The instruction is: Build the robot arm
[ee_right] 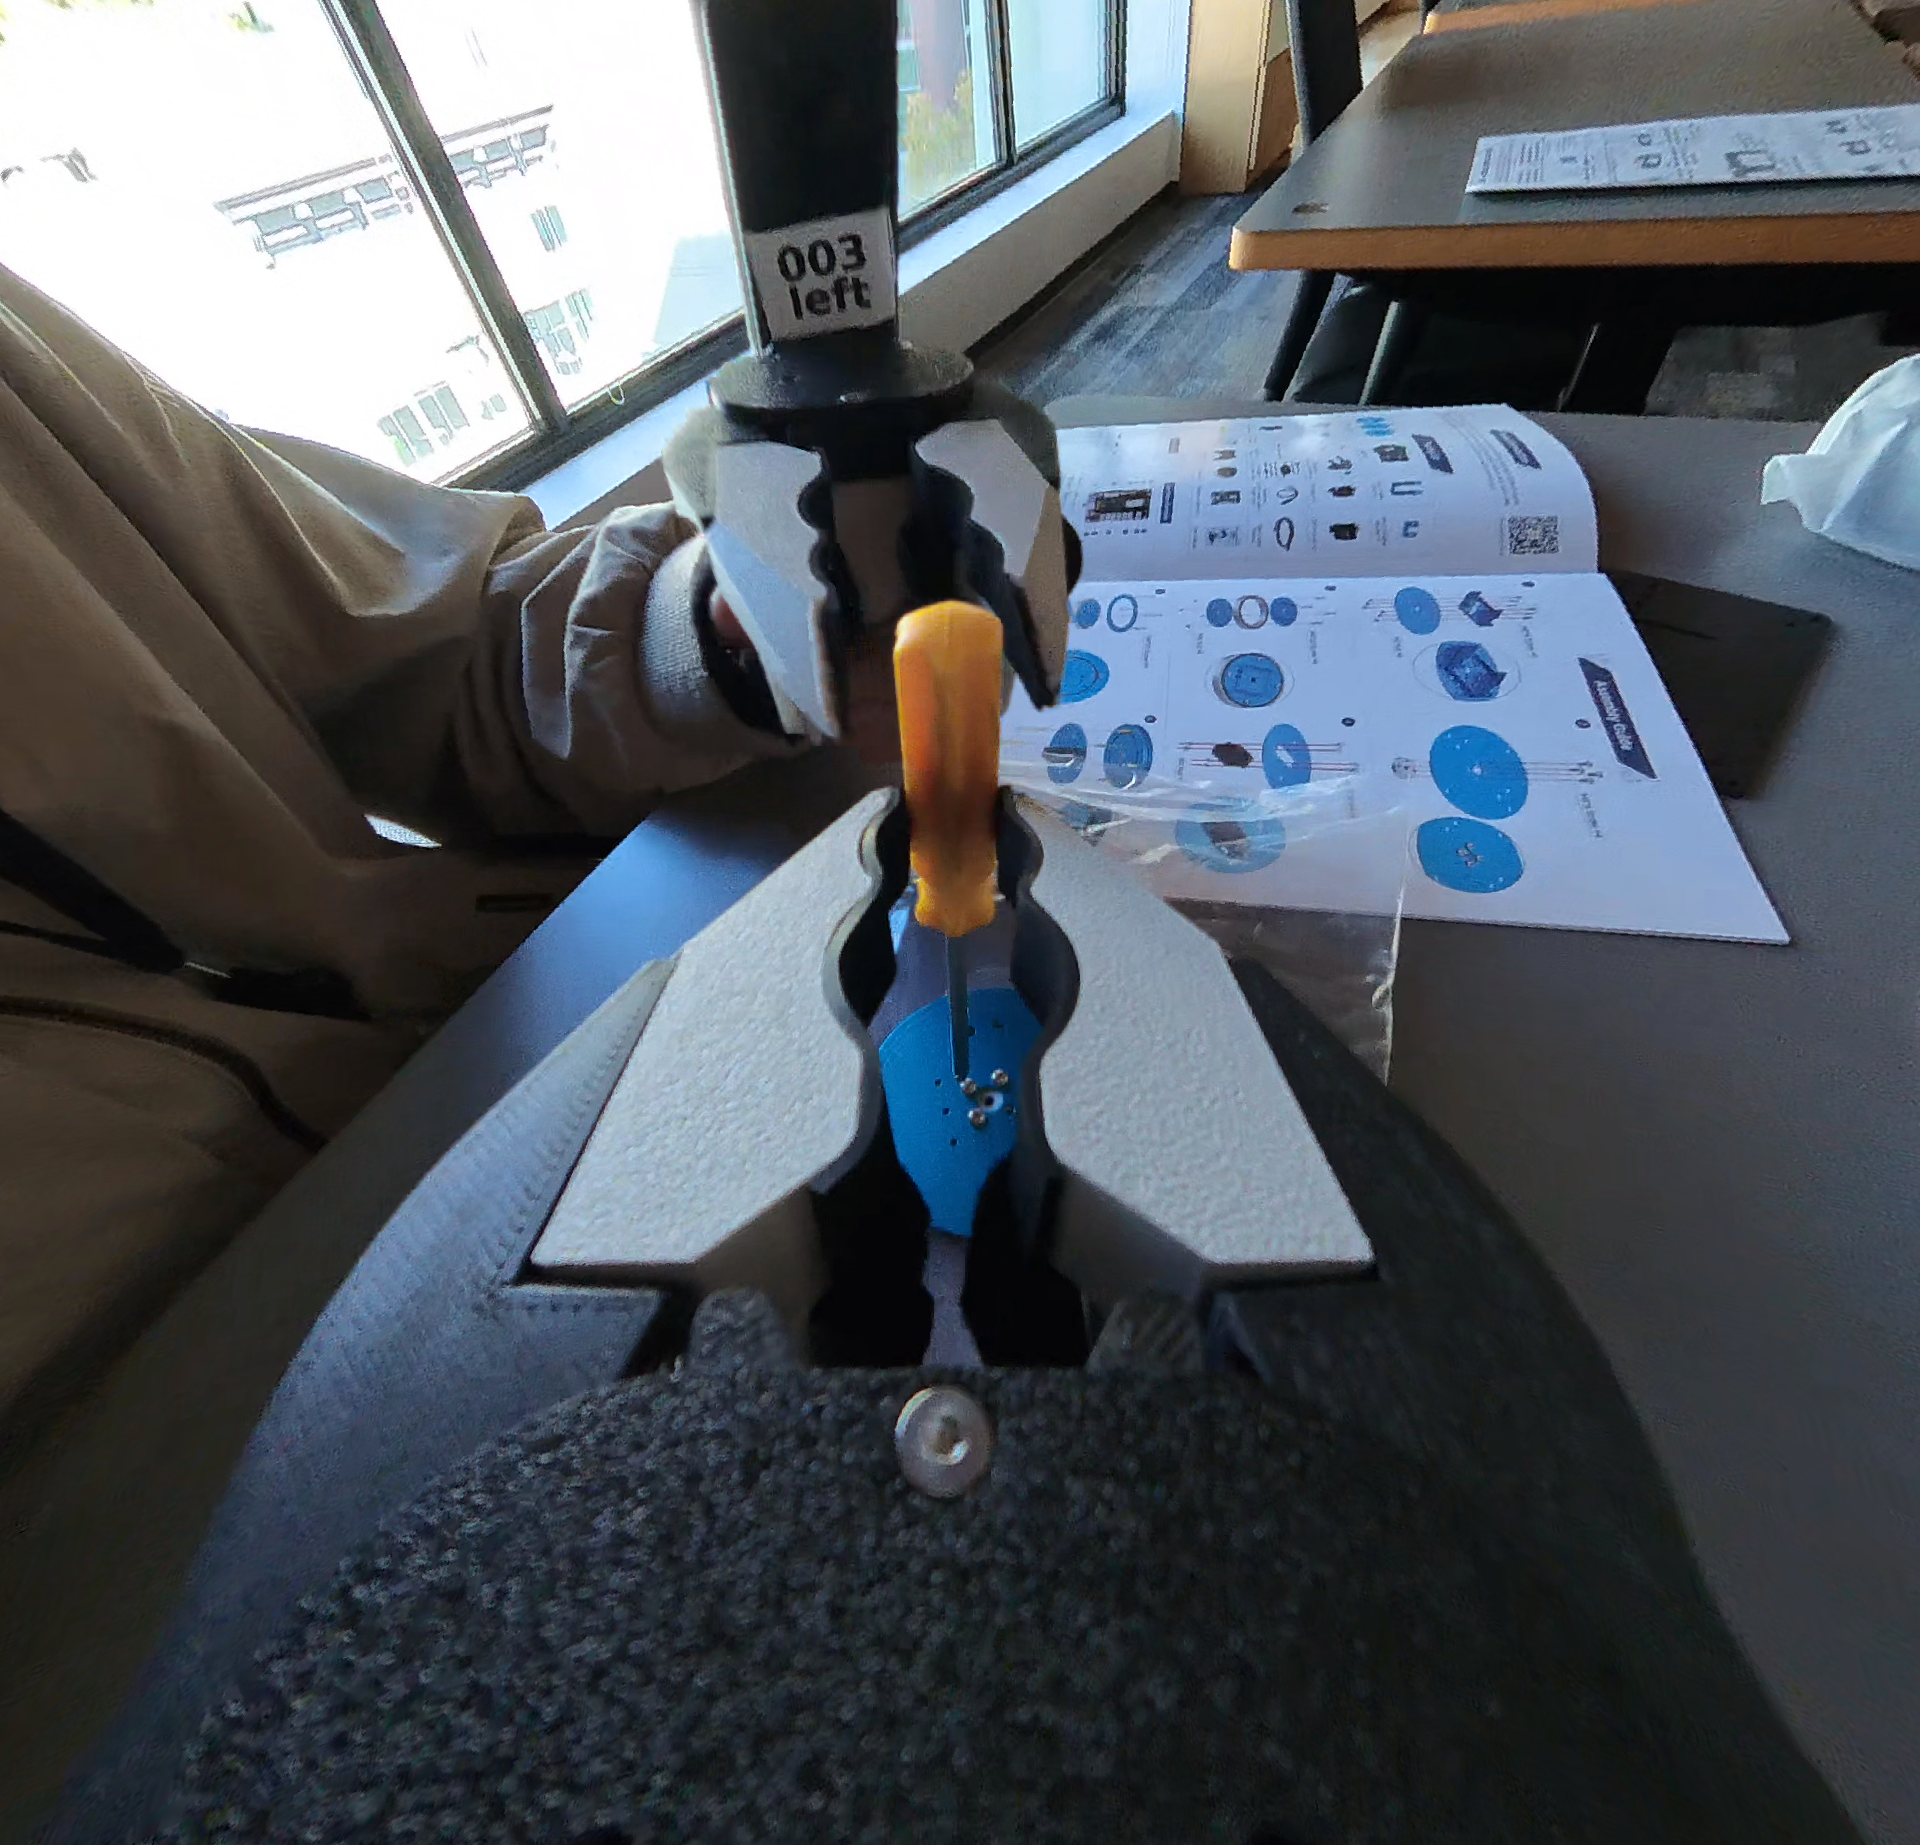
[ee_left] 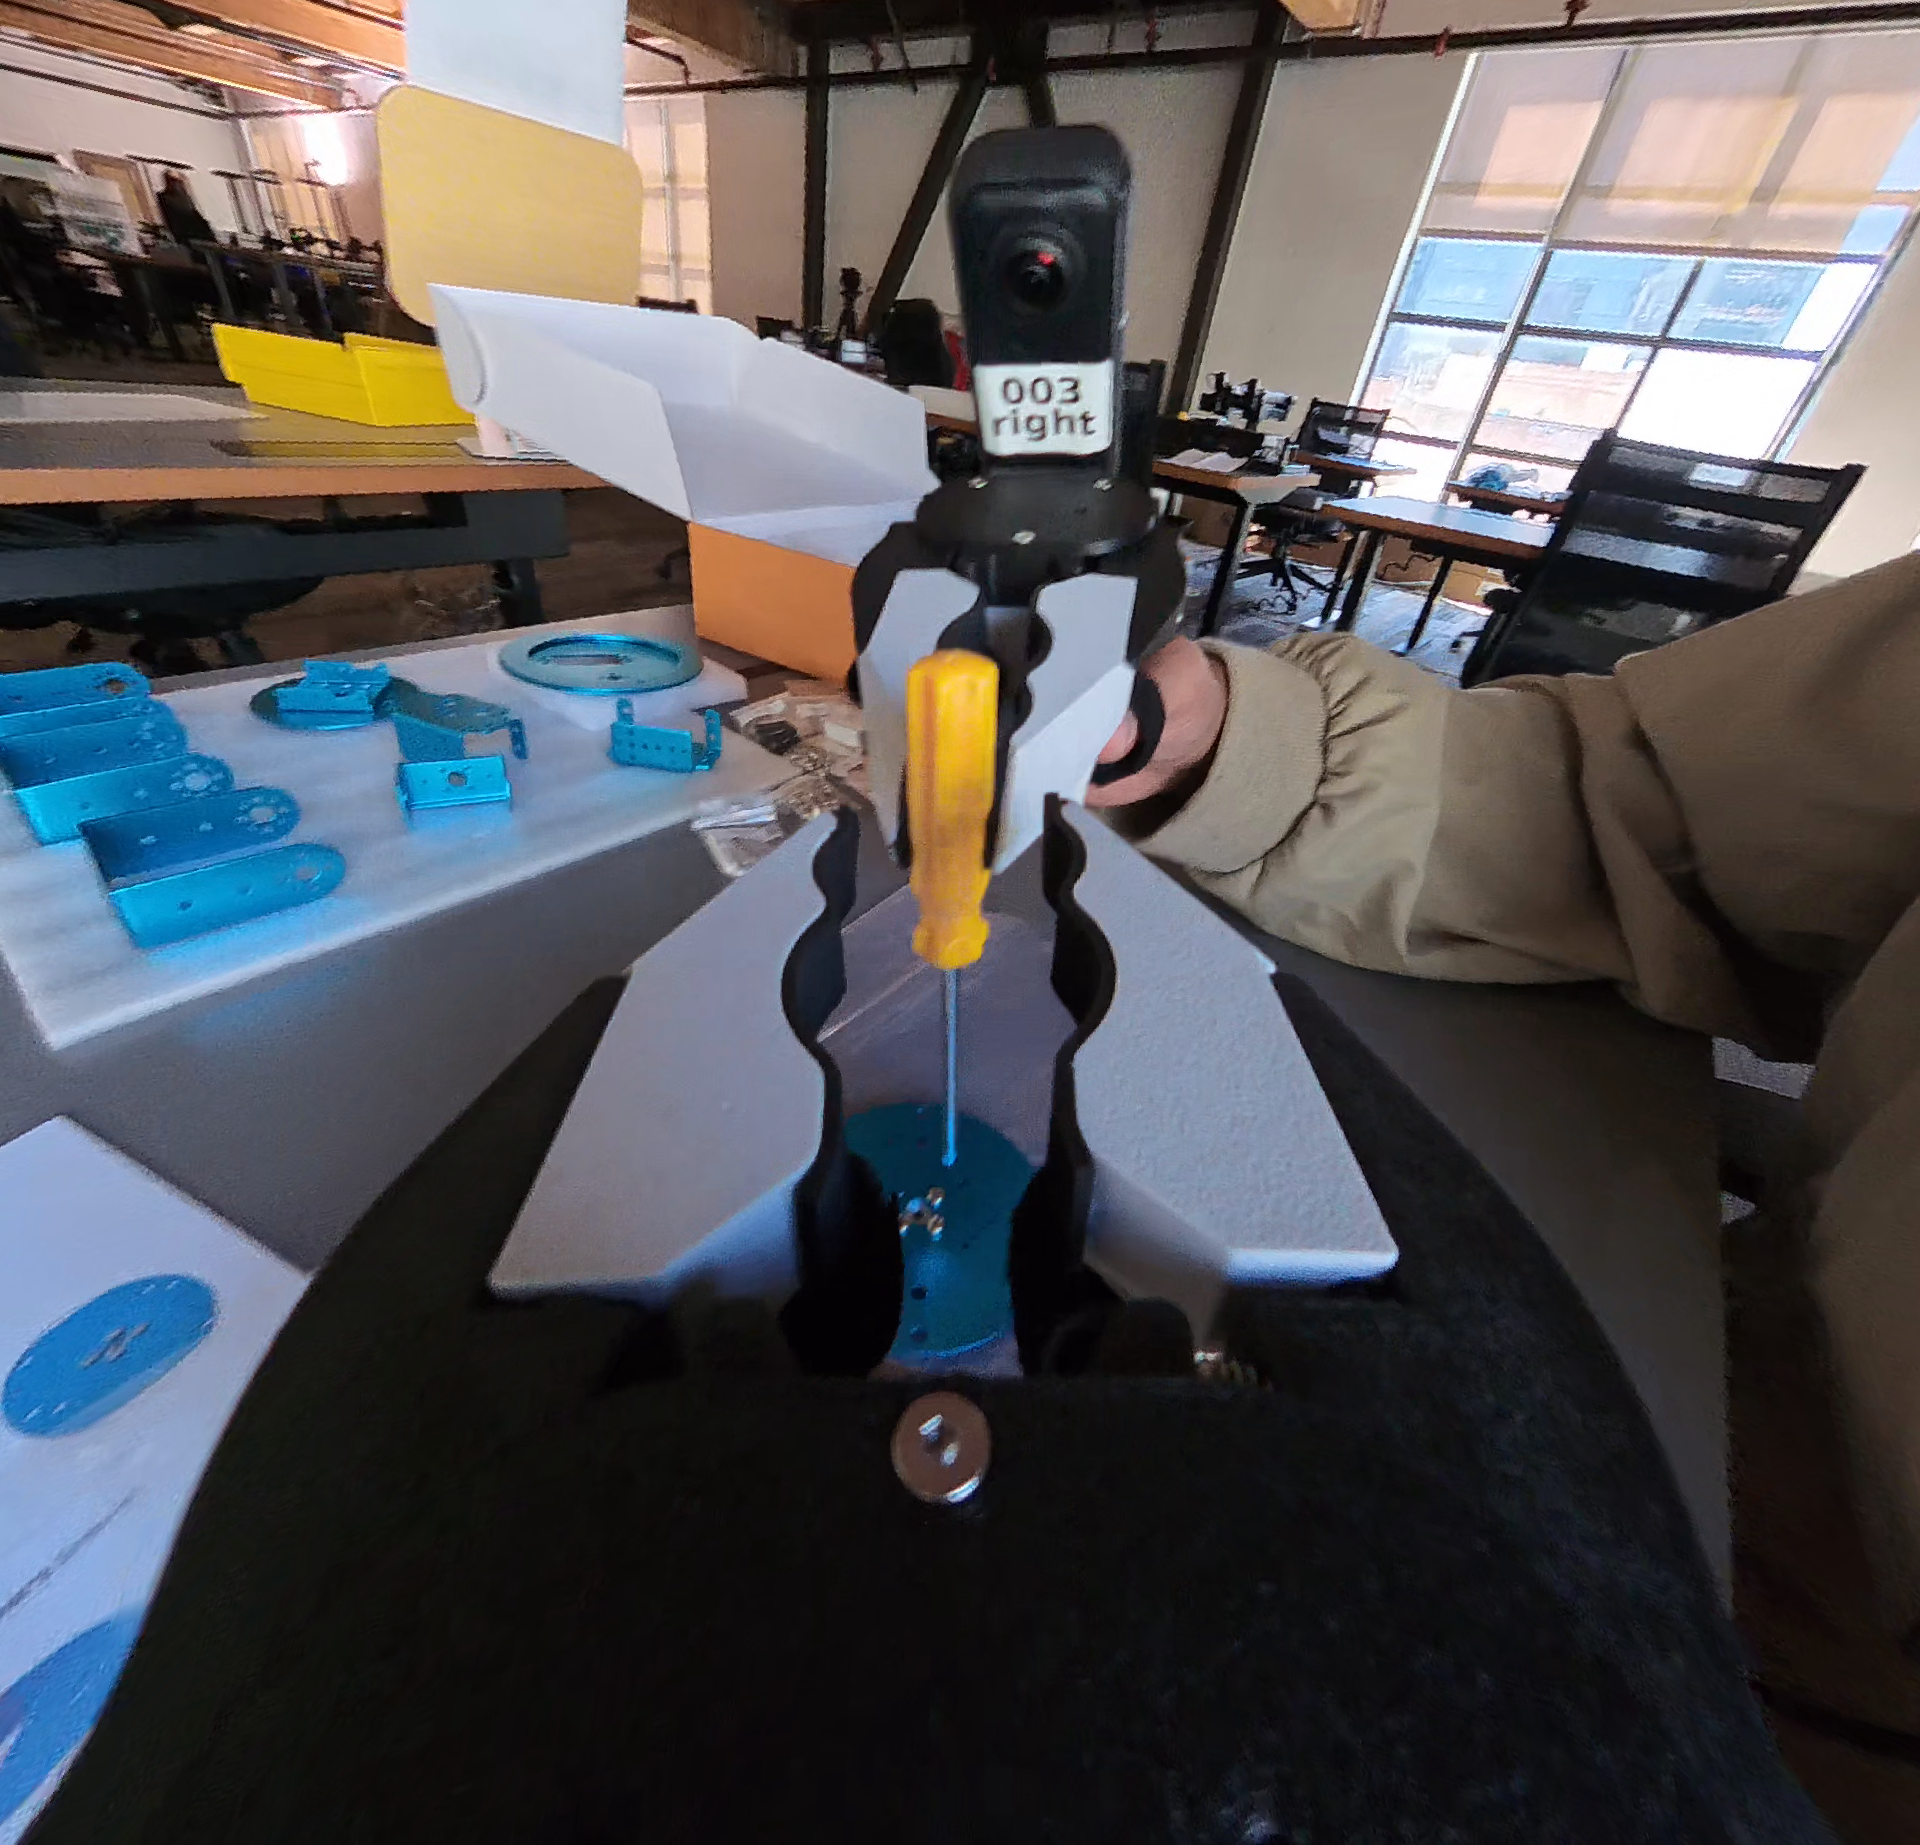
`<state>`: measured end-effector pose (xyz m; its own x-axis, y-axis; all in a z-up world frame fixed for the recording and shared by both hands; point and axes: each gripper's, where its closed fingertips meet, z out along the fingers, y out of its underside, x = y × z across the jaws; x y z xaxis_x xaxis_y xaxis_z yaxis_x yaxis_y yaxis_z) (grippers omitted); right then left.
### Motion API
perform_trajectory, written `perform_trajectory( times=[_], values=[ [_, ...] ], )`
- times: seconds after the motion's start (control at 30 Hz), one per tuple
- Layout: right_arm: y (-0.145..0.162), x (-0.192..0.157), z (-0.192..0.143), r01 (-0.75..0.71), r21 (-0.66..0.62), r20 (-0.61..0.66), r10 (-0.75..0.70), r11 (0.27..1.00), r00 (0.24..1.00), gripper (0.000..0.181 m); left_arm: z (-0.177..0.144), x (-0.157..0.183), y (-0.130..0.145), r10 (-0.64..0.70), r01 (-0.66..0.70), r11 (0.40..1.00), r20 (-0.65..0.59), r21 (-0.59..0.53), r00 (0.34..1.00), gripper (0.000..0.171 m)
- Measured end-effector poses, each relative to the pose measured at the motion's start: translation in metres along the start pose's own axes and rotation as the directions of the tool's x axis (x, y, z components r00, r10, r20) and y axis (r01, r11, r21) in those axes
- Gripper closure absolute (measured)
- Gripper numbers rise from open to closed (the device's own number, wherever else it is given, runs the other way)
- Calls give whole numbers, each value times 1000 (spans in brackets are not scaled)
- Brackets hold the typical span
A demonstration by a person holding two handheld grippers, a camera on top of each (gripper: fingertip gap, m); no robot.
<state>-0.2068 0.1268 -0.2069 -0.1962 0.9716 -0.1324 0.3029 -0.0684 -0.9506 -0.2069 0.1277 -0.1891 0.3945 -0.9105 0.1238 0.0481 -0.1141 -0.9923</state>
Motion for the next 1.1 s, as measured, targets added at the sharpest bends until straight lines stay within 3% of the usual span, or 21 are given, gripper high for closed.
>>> perform_trajectory(
  times=[0.17,0.27,1.1],
  values=[
    [11,3,1,9,-20,-9,-9,1000,1000,166,23,-7,-1,1,-1,1000,25,-16,1000,137],
    [12,5,2,-10,-8,-9,10,1000,1000,166,27,-5,1,22,-22,999,11,-25,1000,154],
    [17,6,5,-21,2,16,21,1000,1000,166,25,-6,7,15,-15,1000,12,-21,1000,154]
  ],
)
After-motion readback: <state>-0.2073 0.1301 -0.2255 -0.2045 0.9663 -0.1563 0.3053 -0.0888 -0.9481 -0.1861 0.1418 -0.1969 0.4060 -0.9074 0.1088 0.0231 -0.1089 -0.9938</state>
